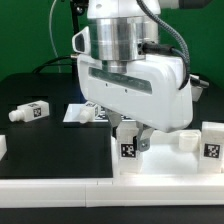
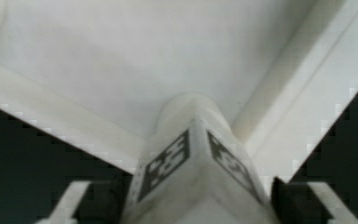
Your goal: Assemble square table
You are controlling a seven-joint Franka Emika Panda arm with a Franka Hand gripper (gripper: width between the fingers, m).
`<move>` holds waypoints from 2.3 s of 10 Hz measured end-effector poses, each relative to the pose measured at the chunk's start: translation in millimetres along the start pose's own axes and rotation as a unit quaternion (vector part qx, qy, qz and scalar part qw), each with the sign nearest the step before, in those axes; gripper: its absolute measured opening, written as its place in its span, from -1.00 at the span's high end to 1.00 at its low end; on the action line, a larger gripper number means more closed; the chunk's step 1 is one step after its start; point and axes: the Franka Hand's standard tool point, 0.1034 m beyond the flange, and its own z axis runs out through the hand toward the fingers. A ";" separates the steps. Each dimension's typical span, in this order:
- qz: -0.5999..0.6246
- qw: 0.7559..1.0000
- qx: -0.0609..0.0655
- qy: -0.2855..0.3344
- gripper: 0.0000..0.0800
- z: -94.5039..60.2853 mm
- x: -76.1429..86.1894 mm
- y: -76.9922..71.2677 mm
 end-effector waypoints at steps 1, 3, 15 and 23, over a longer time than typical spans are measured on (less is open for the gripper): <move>0.037 0.999 0.001 -0.002 0.02 0.1 -0.1 0.1; 0.110 0.994 0.008 -0.014 0.02 -0.1 1.5 1.0; -0.148 0.989 0.017 -0.002 -0.06 -2.4 -1.3 -2.8; 0.303 0.951 0.041 -0.039 0.29 -0.6 -3.9 -4.2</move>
Offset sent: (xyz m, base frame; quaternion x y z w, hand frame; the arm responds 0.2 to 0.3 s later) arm 0.0000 0.0000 0.0000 0.0000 0.0000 0.0000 1.0000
